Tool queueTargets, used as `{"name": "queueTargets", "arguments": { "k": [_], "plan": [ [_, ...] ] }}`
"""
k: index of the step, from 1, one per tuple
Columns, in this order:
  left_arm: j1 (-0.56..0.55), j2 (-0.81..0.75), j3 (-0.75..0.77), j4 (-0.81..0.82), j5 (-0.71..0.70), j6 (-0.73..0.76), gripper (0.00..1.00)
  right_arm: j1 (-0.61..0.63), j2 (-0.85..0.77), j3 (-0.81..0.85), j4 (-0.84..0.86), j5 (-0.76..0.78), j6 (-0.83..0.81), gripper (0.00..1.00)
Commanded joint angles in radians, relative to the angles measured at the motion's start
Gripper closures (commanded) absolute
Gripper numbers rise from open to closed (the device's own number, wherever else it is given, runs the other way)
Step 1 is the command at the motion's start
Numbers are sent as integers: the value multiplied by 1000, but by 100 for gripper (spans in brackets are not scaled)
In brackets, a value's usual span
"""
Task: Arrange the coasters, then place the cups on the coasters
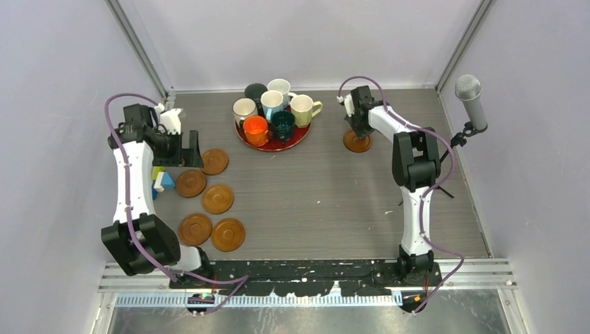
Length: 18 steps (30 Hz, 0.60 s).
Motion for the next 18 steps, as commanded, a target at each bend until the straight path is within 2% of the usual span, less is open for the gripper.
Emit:
{"name": "queueTargets", "arguments": {
  "k": [1,13,18],
  "plan": [
    [-10,16,33,-17,-15,23,0,-30,52,18,-26,37,-26,81],
    [-22,84,49,5,-43,38,1,-28,-4,88,-59,-19,-34,79],
    [-30,147,64,54,-37,52,8,-6,-66,111,-67,-94,-11,73]
  ]
}}
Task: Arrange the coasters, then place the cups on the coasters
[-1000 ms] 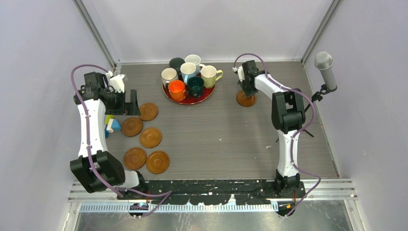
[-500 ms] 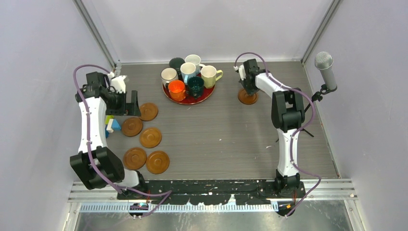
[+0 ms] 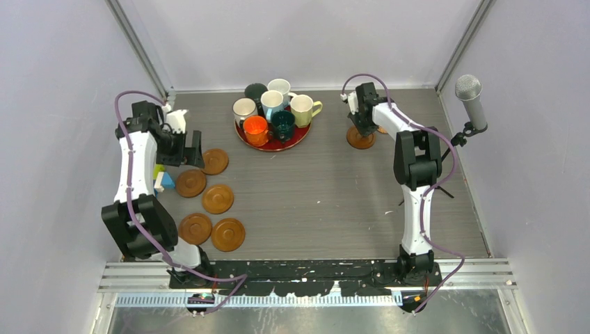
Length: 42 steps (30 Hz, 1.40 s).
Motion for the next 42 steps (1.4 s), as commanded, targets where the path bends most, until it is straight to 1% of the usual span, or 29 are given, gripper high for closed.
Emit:
{"name": "queueTargets", "arguments": {
  "k": [1,4,7,10,12,17,20,27,31,34,35,38,42],
  "plan": [
    [-12,47,36,88,5,29,10,25,-92,66,-25,-88,23,72],
    [-22,92,24,171,21,65,18,41,-121,98,-56,-133,48,70],
    [-39,149,18,221,40,152,27,51,-150,119,-88,-201,73,67],
    [-58,207,21,289,29,213,40,50,-191,123,-113,-251,91,62],
    [-77,249,31,319,27,250,47,51,-219,116,-123,-273,98,62],
    [-146,348,40,379,-27,349,58,50,-282,100,-150,-296,105,61],
    [-167,411,47,397,-58,402,64,49,-311,91,-171,-292,106,62],
    [-202,467,10,419,-115,515,69,48,-358,69,-204,-297,111,62],
    [-238,459,-40,396,-130,587,73,45,-374,58,-206,-292,109,63],
    [-270,425,-94,359,-107,639,75,41,-383,49,-209,-292,107,63],
    [-312,410,-121,352,-108,659,75,38,-386,45,-209,-292,107,63],
    [-389,362,-192,348,-118,700,77,31,-388,34,-216,-296,107,64],
    [-508,334,-234,334,-107,678,77,10,-387,25,-220,-302,117,65]
  ]
}}
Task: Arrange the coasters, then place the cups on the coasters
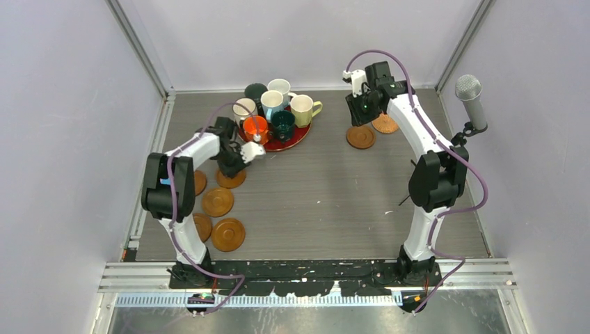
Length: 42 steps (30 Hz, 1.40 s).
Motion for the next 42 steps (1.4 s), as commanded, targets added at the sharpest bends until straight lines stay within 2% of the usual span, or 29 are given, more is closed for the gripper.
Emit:
{"name": "queueTargets", "arguments": {
  "k": [1,6,11,18,21,24,30,38,42],
  "plan": [
    [-139,-26,-66,-63,44,13,77,-31,-63,-4,-3,-17,24,65],
    [-318,12,-24,-16,37,-66,76,-74,-63,-17,-12,-36,51,65],
    [-434,156,179,-20,49,-155,77,-121,-60,-32,-13,-53,72,65],
    [-504,338,463,-45,73,-263,76,-153,-69,-51,-8,-37,71,66],
    [-505,343,552,-75,118,-305,75,-156,-69,-51,-3,-38,72,66],
    [-501,280,593,-97,157,-343,75,-154,-69,-55,5,-73,86,66],
    [-392,39,473,-99,244,-462,75,-88,-42,-54,41,-103,111,66],
    [-138,-285,217,-136,257,-540,75,136,38,-38,130,-89,132,68],
    [7,-371,145,-186,277,-571,75,264,82,-29,156,-69,118,70]
  ]
}}
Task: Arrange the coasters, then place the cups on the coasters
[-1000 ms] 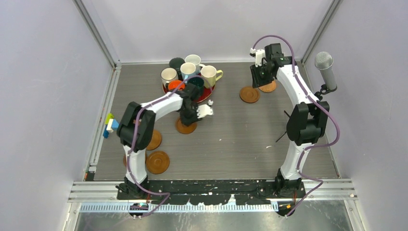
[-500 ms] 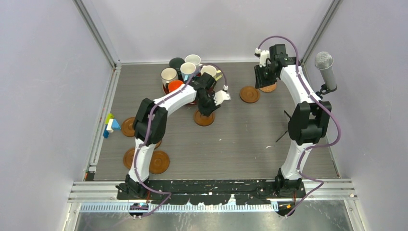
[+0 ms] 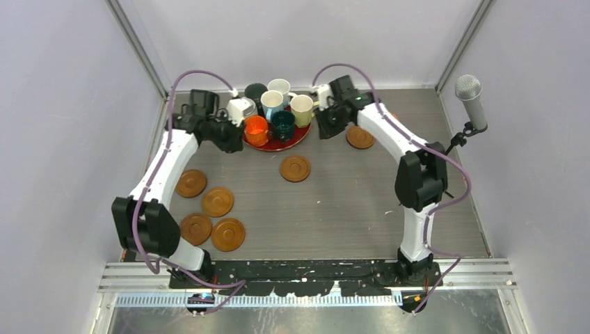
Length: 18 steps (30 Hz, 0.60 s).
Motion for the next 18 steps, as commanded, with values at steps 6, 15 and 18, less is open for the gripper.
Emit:
{"name": "queueTargets", "arguments": {
  "k": [6,15,18],
  "plan": [
    [238,-149,-132,-93,75,-90,75,250,85,-26,110,54,-20,71],
    [271,-204,-175,-126,67,-80,74,330,181,-39,162,130,-8,72],
    [271,-206,-169,-139,52,-57,73,329,207,-40,167,165,-11,73]
  ]
}}
